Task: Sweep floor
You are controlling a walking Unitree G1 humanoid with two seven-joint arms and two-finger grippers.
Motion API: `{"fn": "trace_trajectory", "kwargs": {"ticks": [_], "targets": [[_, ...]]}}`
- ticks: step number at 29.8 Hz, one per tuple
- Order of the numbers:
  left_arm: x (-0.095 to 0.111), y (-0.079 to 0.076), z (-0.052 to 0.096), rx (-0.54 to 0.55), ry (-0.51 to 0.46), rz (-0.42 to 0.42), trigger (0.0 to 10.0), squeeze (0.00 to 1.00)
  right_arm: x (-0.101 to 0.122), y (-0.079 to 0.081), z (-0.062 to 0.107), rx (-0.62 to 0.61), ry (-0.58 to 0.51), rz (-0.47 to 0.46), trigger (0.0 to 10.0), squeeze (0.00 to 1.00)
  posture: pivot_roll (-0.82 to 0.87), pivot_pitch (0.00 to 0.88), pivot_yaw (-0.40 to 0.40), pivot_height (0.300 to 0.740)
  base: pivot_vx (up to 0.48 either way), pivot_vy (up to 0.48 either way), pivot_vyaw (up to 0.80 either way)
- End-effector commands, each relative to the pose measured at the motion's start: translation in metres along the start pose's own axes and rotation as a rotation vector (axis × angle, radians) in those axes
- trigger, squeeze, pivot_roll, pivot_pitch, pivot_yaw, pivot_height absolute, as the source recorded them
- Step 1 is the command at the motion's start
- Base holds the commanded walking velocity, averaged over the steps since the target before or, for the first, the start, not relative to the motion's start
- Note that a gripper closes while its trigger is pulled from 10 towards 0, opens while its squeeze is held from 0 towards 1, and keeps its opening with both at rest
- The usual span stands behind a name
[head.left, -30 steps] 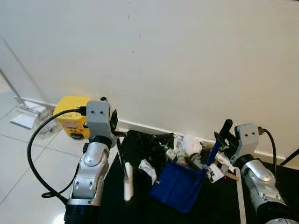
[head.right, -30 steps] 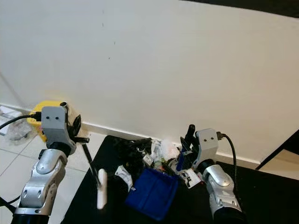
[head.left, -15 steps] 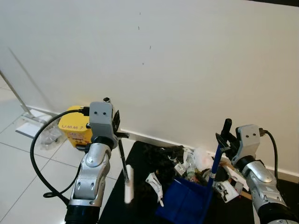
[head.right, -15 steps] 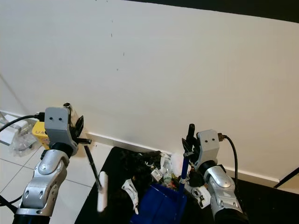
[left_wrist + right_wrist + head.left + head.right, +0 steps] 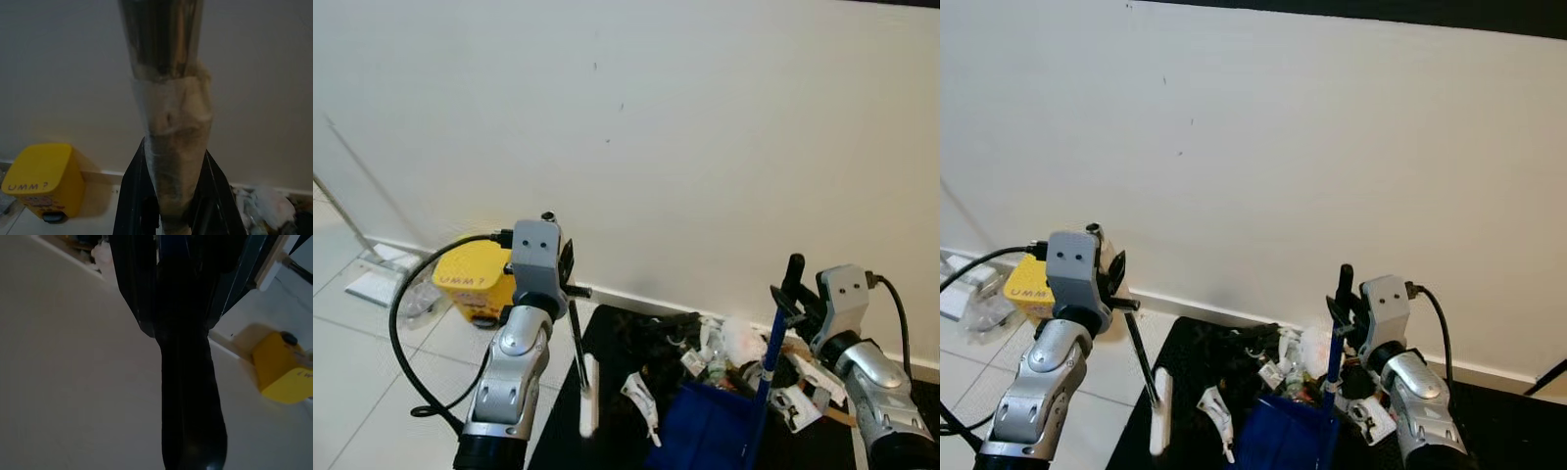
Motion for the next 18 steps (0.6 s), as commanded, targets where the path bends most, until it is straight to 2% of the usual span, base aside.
{"fn": "trace_trajectory", "kwargs": {"ticks": [1, 5, 12, 18], "targets": [[0.001, 0.005, 0.002, 0.006, -0.016, -0.046, 10.0, 0.0, 0.004, -0.001, 0.004, 0.026, -0.006, -0.017, 10.0, 0.0, 0.06, 0.05, 0.014, 0.74, 0.0, 0.0, 0.0], [-0.008, 0.006, 0.003, 0.006, 0.012, -0.061, 10.0, 0.0, 0.013, -0.015, 0.016, 0.035, -0.018, -0.036, 10.0, 0.0, 0.06, 0.051, 0.017, 0.74, 0.0, 0.0, 0.0], [-0.019, 0.011, 0.004, 0.01, 0.045, -0.072, 10.0, 0.0, 0.027, -0.039, 0.028, 0.019, -0.005, 0.046, 10.0, 0.0, 0.04, 0.074, 0.029, 0.74, 0.0, 0.0, 0.0], [-0.019, 0.013, 0.0, 0.01, 0.047, -0.078, 10.0, 0.0, 0.03, -0.043, 0.03, 0.013, 0.002, 0.066, 10.0, 0.0, 0.04, 0.08, 0.032, 0.74, 0.0, 0.0, 0.0]]}}
Point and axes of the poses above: a point about 5 cm out from each wrist's last joint towards the gripper, its own z axis pointing back from the gripper into the wrist, its own x axis along the axis of the wrist's last joint, y = z × x, the point moved 6 cm from there along -z, pointing out of the wrist towards the gripper
